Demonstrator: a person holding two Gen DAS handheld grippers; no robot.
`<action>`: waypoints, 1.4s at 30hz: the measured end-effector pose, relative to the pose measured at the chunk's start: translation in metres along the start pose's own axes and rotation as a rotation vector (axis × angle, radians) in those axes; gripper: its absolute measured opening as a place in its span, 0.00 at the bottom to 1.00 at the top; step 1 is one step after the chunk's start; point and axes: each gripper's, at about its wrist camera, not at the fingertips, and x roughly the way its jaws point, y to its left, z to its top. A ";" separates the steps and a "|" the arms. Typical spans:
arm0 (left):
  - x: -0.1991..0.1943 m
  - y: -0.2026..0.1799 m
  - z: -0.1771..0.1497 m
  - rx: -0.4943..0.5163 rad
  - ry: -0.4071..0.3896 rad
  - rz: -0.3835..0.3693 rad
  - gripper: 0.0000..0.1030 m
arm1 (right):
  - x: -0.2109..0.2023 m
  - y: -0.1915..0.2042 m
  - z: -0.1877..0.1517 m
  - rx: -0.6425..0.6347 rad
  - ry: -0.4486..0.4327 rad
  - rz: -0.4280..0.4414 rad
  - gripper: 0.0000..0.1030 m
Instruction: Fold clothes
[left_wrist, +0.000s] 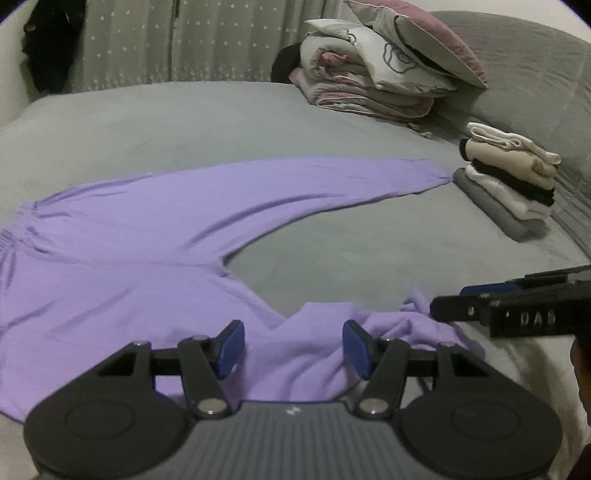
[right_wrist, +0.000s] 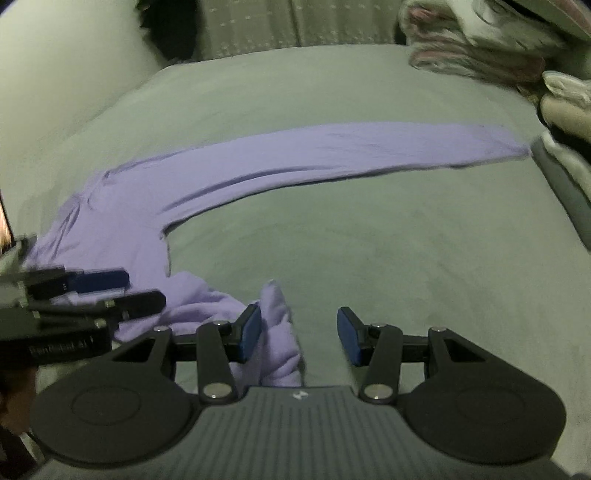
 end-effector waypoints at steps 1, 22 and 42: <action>0.002 0.000 -0.001 -0.009 0.002 -0.011 0.58 | 0.000 -0.003 0.001 0.028 0.003 0.008 0.49; -0.006 0.013 -0.012 -0.120 -0.058 -0.098 0.06 | -0.005 -0.002 -0.005 0.094 -0.054 -0.004 0.09; -0.034 0.013 -0.036 0.103 -0.002 -0.237 0.01 | -0.059 -0.089 -0.016 0.184 -0.217 -0.184 0.08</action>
